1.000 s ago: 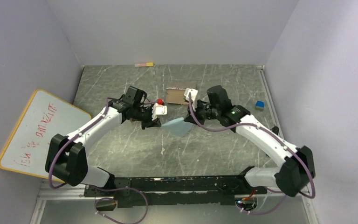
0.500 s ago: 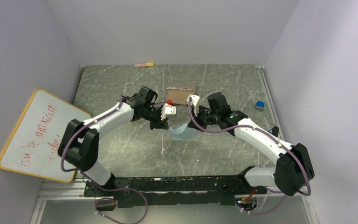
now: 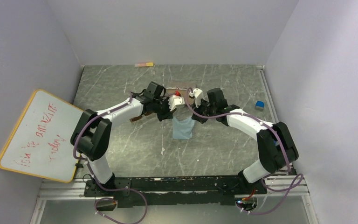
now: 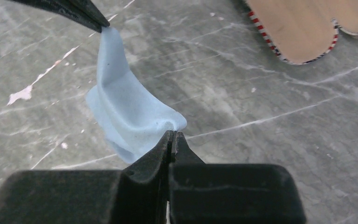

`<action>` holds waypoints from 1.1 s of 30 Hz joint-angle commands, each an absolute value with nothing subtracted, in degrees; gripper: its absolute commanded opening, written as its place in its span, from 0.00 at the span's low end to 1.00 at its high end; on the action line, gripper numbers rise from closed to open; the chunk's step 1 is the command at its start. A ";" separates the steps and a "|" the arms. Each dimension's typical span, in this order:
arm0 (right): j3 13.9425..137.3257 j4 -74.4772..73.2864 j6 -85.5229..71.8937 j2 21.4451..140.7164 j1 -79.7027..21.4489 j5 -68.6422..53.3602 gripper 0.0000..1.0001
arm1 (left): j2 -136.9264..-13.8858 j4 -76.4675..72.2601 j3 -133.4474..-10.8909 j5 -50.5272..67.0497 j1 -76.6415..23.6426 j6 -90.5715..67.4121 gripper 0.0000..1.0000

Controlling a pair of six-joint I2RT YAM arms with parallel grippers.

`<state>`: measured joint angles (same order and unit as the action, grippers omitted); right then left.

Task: Organize the sunglasses
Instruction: Adjust the glasses cleaning cloth at the center of the board.

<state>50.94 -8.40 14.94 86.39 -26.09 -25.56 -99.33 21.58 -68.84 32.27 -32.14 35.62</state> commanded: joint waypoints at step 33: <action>44.55 0.85 32.22 81.39 -17.03 -49.71 0.00 | -85.65 14.69 -59.00 29.15 -34.27 35.74 0.10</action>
